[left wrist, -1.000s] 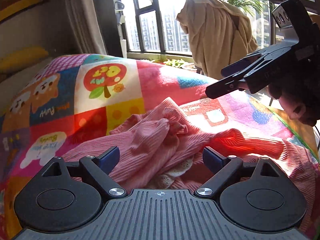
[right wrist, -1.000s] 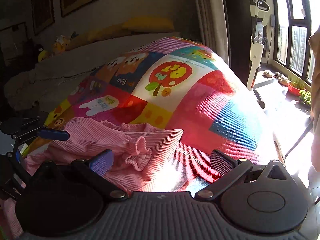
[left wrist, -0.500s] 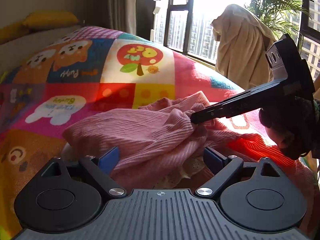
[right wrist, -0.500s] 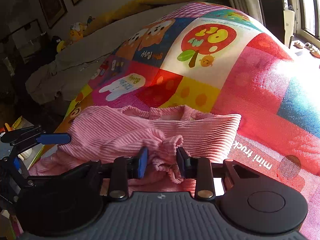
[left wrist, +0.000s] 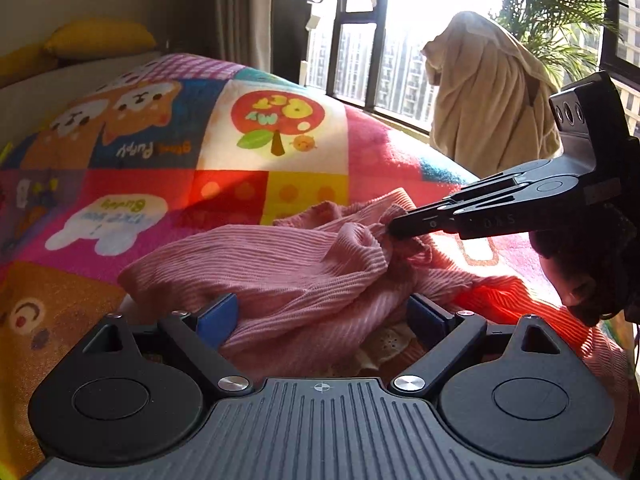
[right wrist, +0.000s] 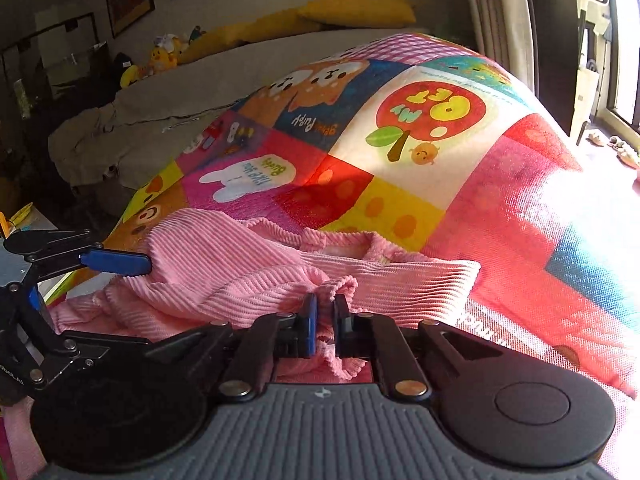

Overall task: Fold clothes
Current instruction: 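Grasp the folded sleeve cuff with the right gripper and tuck it over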

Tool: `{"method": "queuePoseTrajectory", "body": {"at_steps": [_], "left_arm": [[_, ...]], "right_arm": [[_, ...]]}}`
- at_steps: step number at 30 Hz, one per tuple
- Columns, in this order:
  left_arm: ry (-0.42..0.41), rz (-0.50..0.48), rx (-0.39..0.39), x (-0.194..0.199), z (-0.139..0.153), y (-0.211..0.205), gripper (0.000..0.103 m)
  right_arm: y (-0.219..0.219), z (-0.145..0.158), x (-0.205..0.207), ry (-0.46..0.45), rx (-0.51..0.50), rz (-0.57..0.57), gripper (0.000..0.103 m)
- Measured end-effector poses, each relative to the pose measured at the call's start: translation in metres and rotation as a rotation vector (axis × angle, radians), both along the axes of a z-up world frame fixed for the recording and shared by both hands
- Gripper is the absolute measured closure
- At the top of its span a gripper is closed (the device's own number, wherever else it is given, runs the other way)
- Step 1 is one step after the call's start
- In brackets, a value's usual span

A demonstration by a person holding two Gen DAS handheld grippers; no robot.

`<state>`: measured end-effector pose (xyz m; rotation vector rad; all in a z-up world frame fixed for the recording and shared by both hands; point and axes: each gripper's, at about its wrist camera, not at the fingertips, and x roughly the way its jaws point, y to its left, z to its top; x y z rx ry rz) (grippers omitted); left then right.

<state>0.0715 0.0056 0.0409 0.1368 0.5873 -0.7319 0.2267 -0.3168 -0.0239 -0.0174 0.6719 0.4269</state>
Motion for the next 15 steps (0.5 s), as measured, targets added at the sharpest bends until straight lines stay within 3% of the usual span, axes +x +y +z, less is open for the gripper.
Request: {"method": "queuePoseTrajectory", "body": {"at_steps": [6, 10, 13, 15], "left_arm": [[-0.024, 0.001, -0.064, 0.001, 0.016, 0.005, 0.008], [0.002, 0.012, -0.076, 0.006, 0.013, 0.006, 0.008], [0.050, 0.031, -0.071, 0.015, 0.004, 0.002, 0.008], [0.070, 0.035, -0.069, 0.019, 0.001, -0.001, 0.008]], "right_arm": [[-0.018, 0.016, -0.014, -0.066, -0.080, -0.061, 0.100], [-0.030, 0.003, -0.011, -0.046, -0.149, -0.137, 0.101], [-0.033, 0.000, -0.011, -0.030, -0.126, -0.141, 0.101], [-0.027, 0.008, -0.016, -0.072, -0.101, -0.121, 0.098]]}}
